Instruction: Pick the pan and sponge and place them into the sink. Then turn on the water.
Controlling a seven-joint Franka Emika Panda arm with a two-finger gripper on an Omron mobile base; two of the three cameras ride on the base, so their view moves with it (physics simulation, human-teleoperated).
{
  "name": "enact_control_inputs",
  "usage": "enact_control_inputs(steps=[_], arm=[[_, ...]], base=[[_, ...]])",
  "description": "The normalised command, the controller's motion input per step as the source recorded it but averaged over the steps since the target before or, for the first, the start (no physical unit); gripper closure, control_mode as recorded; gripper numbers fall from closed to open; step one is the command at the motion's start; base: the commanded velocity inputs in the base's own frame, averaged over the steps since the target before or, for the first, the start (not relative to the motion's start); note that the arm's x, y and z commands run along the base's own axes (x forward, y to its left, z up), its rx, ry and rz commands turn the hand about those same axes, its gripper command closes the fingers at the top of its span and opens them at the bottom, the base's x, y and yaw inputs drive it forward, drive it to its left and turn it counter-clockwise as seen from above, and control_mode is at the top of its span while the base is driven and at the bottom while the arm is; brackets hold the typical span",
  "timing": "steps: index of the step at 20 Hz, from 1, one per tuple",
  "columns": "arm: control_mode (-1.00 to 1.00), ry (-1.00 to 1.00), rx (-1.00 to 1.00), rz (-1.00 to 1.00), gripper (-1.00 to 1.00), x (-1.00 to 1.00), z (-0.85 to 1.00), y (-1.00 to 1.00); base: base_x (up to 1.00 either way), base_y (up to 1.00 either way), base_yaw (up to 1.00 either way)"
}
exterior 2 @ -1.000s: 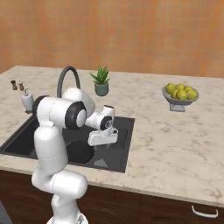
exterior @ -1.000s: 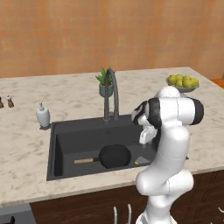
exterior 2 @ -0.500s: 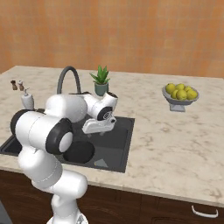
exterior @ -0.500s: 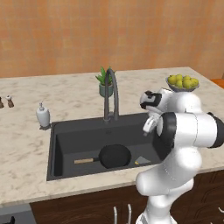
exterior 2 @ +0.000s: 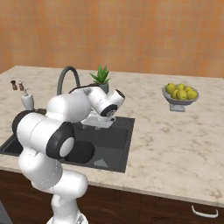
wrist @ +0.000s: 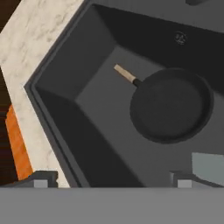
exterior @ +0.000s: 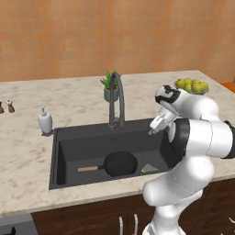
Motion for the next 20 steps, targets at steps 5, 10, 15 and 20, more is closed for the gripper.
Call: enact_control_inputs(steps=[5,10,15,20], arm=[[-1.00,0.02,0.10,-0.51,-1.00,0.06,0.53,0.80],[-1.00,0.04,-0.01,-0.46,-1.00,0.46,-0.01,0.48],[-1.00,0.04,0.00,-0.10,-1.00,0.74,-0.10,-0.13],[-1.00,0.01,0.00,0.00,-1.00,0.71,-0.14,-0.20]], base=[[0.00,0.00,0.00],[0.00,0.00,0.00],[0.00,0.00,0.00],[0.00,0.00,0.00]])
